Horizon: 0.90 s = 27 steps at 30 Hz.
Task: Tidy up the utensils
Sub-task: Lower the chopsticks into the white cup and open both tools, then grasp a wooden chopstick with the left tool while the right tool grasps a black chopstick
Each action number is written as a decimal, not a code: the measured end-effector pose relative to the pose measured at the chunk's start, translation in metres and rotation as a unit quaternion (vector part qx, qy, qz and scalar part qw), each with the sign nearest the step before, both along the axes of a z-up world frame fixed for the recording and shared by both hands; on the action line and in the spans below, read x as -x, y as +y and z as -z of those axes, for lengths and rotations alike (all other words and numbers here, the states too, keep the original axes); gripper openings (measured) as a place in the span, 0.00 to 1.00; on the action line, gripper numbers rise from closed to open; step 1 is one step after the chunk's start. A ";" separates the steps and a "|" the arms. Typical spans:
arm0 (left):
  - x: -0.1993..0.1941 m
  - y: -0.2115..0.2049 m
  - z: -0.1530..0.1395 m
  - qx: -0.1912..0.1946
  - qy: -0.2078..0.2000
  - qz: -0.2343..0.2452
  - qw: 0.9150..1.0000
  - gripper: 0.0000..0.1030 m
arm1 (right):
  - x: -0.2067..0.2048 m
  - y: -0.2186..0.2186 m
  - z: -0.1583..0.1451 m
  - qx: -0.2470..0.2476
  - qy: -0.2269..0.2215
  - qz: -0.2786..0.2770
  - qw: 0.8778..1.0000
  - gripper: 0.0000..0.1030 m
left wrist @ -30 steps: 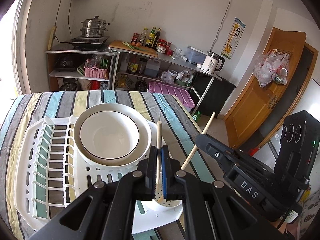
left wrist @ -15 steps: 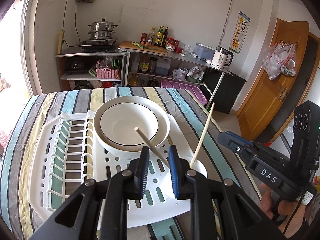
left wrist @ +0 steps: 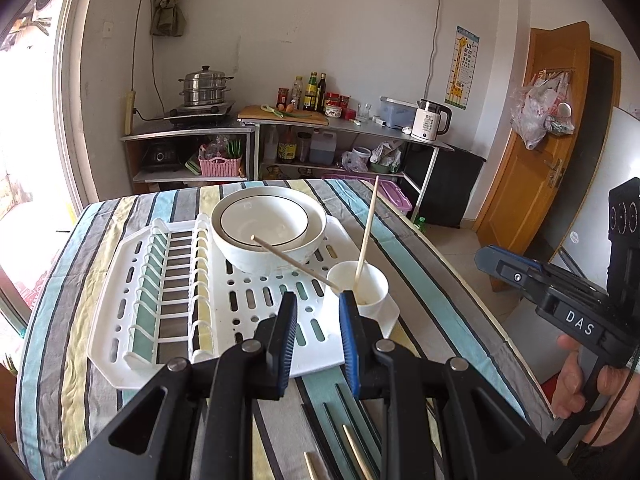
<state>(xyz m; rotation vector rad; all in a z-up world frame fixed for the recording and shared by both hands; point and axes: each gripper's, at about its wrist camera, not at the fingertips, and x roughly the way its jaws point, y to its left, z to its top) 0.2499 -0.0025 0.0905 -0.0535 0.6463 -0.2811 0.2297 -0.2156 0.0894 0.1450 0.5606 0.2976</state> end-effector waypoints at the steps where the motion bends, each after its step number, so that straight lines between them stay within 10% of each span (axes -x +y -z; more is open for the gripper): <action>1: 0.011 0.001 0.001 -0.001 -0.006 -0.002 1.000 0.22 | 0.009 0.000 0.001 0.001 -0.001 0.000 1.000 0.14; 27: 0.194 0.020 0.071 -0.007 -0.004 -0.033 0.999 0.22 | 0.177 0.010 0.071 0.012 0.021 -0.018 1.000 0.14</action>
